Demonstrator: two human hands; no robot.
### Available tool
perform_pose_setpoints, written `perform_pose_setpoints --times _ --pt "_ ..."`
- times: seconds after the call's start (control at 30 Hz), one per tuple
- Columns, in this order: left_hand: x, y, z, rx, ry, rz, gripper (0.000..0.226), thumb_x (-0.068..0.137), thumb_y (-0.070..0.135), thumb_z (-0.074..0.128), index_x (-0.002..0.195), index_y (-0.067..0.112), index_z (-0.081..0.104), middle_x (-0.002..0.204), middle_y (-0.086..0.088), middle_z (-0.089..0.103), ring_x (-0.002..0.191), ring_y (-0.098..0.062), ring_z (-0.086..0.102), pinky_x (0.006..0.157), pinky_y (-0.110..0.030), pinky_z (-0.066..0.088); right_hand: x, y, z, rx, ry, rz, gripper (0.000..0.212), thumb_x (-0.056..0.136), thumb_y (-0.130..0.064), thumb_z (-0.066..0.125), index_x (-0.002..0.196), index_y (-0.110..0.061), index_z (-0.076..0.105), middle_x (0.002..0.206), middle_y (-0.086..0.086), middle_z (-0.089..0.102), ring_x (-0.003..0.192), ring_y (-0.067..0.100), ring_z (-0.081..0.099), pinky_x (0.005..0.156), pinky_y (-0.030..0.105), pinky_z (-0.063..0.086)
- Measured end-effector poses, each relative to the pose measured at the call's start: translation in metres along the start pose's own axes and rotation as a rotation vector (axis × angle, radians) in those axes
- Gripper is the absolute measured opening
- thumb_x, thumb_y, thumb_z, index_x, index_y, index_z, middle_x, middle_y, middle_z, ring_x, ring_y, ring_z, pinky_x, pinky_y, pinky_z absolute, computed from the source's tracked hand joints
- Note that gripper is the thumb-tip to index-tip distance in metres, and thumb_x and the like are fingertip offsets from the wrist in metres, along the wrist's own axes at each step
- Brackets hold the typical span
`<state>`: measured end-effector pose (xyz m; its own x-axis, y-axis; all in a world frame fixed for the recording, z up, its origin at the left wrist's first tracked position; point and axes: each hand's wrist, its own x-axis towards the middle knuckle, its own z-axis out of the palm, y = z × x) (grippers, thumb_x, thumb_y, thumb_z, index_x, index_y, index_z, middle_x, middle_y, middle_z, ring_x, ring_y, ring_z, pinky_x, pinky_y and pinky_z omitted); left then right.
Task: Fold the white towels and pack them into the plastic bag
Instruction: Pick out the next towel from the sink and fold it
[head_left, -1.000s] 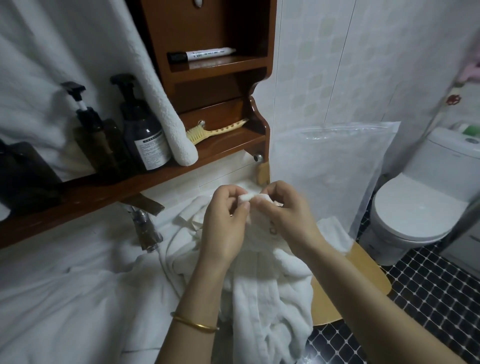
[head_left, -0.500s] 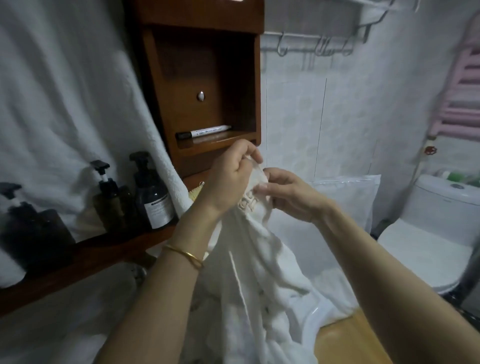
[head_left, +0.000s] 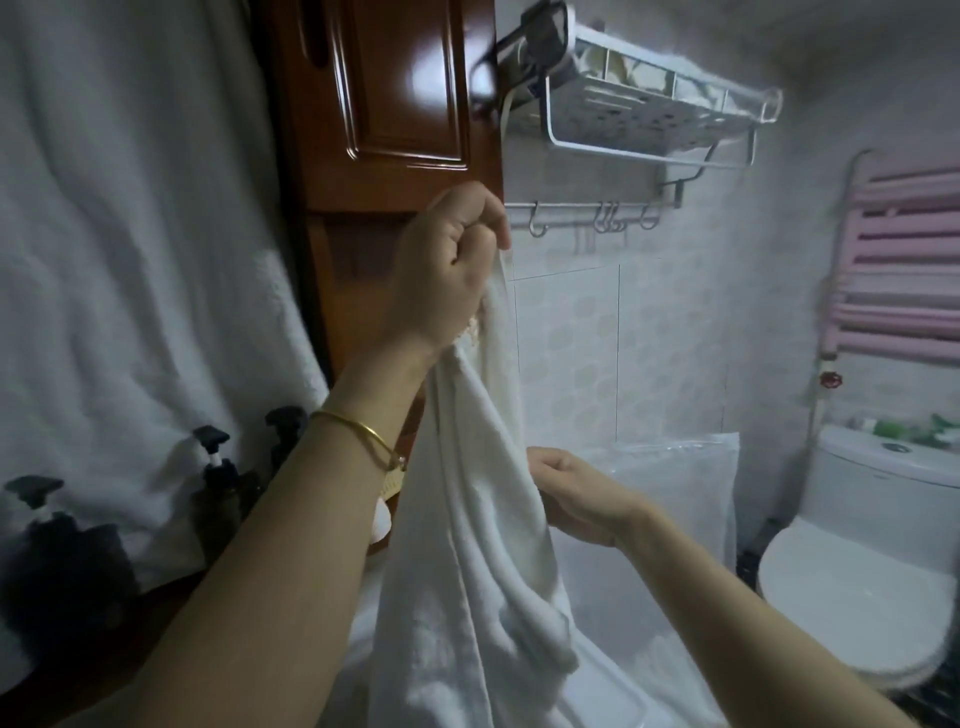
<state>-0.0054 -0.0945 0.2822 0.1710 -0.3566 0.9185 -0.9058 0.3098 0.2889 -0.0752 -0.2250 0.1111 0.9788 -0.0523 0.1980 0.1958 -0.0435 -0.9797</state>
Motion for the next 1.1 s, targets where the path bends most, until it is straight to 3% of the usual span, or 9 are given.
perform_pose_setpoints --times 0.1,0.2,0.33,0.47,0.63,0.77,0.9,1.0,1.1 --pt "0.012 0.006 -0.007 0.041 0.013 0.061 0.023 0.082 -0.004 0.034 0.077 0.004 0.056 0.057 0.013 0.042 0.047 0.003 0.041 0.047 -0.008 0.025 -0.002 0.006 0.0 0.052 0.006 -0.001 0.037 0.086 -0.036 0.062 0.095 -0.001 0.054 0.083 0.012 0.045 0.074 0.022 0.044 0.063 0.028 0.035" --pt "0.018 0.007 -0.011 0.073 0.035 0.122 0.024 0.081 -0.004 0.034 0.077 0.005 0.056 0.063 0.013 0.043 0.052 0.006 0.044 0.051 -0.007 0.027 -0.003 0.011 -0.004 0.033 0.024 -0.014 0.021 0.087 -0.023 0.063 0.089 -0.002 0.063 0.08 0.005 0.059 0.071 0.013 0.056 0.064 0.022 0.045" --pt "0.018 0.006 -0.012 0.099 0.07 0.139 0.023 0.082 -0.001 0.034 0.079 0.0 0.057 0.067 0.012 0.045 0.053 0.002 0.044 0.052 -0.009 0.028 -0.005 0.019 -0.007 -0.283 0.106 -0.008 0.03 0.08 -0.025 0.063 0.086 0.004 0.064 0.084 0.0 0.058 0.08 0.012 0.055 0.074 0.025 0.044" --pt "0.011 0.007 -0.016 0.17 0.155 0.144 0.023 0.083 -0.003 0.035 0.078 0.0 0.057 0.068 0.012 0.046 0.053 0.001 0.045 0.051 -0.008 0.029 -0.008 0.031 -0.021 -0.414 0.513 0.021 0.033 0.09 -0.029 0.061 0.068 -0.005 0.059 0.065 -0.001 0.048 0.065 0.013 0.045 0.059 0.028 0.032" --pt "-0.025 -0.007 -0.034 0.53 0.265 -0.08 0.023 0.077 0.009 0.041 0.064 0.002 0.059 0.07 -0.006 0.059 0.064 -0.021 0.052 0.055 -0.031 0.036 -0.023 0.002 -0.049 -0.595 1.065 -0.17 0.043 0.081 -0.023 0.072 0.05 -0.024 0.043 0.051 -0.007 0.03 0.045 0.009 0.024 0.042 0.02 0.022" --pt "-0.063 -0.002 -0.003 0.572 -0.19 -0.298 0.035 0.074 0.042 0.045 0.072 0.014 0.066 0.076 -0.001 0.064 0.071 -0.024 0.059 0.057 -0.031 0.045 -0.024 -0.013 -0.032 -0.884 1.041 -0.412 0.026 0.072 -0.001 0.072 0.053 -0.004 0.054 0.069 0.003 0.052 0.059 0.018 0.05 0.055 0.013 0.031" --pt "-0.088 0.001 0.037 0.52 -0.678 -0.439 0.088 0.062 0.069 0.068 0.136 0.029 0.042 0.128 0.008 0.057 0.112 -0.017 0.058 0.091 -0.036 0.049 -0.024 -0.022 -0.013 -0.98 0.875 -0.552 0.002 0.065 -0.004 0.067 0.063 -0.004 0.065 0.078 0.005 0.057 0.061 0.015 0.05 0.055 0.011 0.03" --pt "-0.098 -0.007 0.051 0.62 -0.649 -0.411 0.061 0.071 0.049 0.065 0.122 0.028 0.041 0.114 0.005 0.061 0.099 -0.024 0.061 0.074 -0.035 0.051 -0.03 -0.026 -0.012 -1.018 0.799 -0.526 0.01 0.063 0.004 0.069 0.071 -0.003 0.069 0.083 0.009 0.059 0.065 0.016 0.052 0.058 0.013 0.035" --pt "-0.1 -0.006 0.054 0.677 -0.489 -0.284 0.024 0.081 0.03 0.055 0.105 0.028 0.049 0.095 0.003 0.064 0.079 -0.025 0.06 0.053 -0.027 0.034 -0.036 -0.026 -0.01 -1.106 0.73 -0.571 0.009 0.071 -0.002 0.074 0.08 -0.001 0.072 0.083 0.013 0.059 0.066 0.025 0.056 0.06 0.029 0.041"
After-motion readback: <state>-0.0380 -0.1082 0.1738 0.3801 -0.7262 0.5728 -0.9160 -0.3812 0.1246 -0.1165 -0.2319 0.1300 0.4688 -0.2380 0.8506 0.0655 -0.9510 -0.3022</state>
